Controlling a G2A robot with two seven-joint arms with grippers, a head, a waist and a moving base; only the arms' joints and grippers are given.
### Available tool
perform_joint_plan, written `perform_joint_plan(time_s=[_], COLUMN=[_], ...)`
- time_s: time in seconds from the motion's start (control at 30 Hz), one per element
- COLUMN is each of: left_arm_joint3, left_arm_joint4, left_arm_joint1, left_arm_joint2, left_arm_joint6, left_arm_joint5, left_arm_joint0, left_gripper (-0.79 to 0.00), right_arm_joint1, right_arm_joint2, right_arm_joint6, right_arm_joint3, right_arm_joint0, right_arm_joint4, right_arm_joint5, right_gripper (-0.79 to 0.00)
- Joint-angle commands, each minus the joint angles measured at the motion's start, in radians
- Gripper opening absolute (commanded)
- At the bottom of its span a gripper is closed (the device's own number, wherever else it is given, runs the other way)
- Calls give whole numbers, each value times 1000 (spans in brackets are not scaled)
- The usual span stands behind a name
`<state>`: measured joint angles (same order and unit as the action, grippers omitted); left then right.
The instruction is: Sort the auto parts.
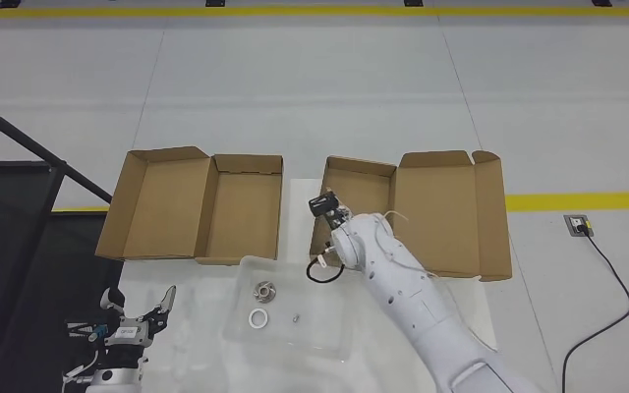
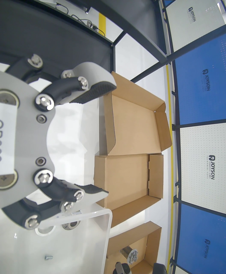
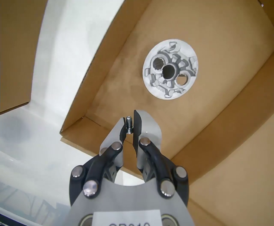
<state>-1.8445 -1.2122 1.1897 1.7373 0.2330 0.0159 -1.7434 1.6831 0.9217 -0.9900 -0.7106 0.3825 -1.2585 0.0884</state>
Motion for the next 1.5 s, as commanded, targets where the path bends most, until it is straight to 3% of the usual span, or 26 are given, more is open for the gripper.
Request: perform_joint_plan(time_s=[0.0,0.33,0.37,0.43,0.53,0.97,1.23,1.47], left_arm_joint3=[0,0,0,0,0,0,0,0], left_arm_joint4=[0,0,0,0,0,0,0,0], left_arm_joint1=[0,0,0,0,0,0,0,0], left_arm_joint2=[0,0,0,0,0,0,0,0], left_arm_joint6=[0,0,0,0,0,0,0,0], left_arm_joint5=[0,0,0,0,0,0,0,0], left_arm_joint0=[0,0,0,0,0,0,0,0], left_gripper=[0,0,0,0,0,0,0,0], right_arm_joint1=[8,42,45,49,57,80,73,23], right_arm_joint2=[-5,-20,-21,-22,-21,-29,-25,10], right_arm_joint6=[7,60,65,71,83,117,94,-13], right_arm_joint3=[43,203,221,242,272,326,215,-125], right_arm_joint0=[-16,-73,-80,-89,-102,-135,-119,15], right_arm_joint4=[13,60,64,68,81,93,78,-4], right_arm_joint5=[-4,-15,-15,-17,-22,-21,-60,-94], right_gripper=[-785,-785,-773,-668,-606,-576,-576,-570])
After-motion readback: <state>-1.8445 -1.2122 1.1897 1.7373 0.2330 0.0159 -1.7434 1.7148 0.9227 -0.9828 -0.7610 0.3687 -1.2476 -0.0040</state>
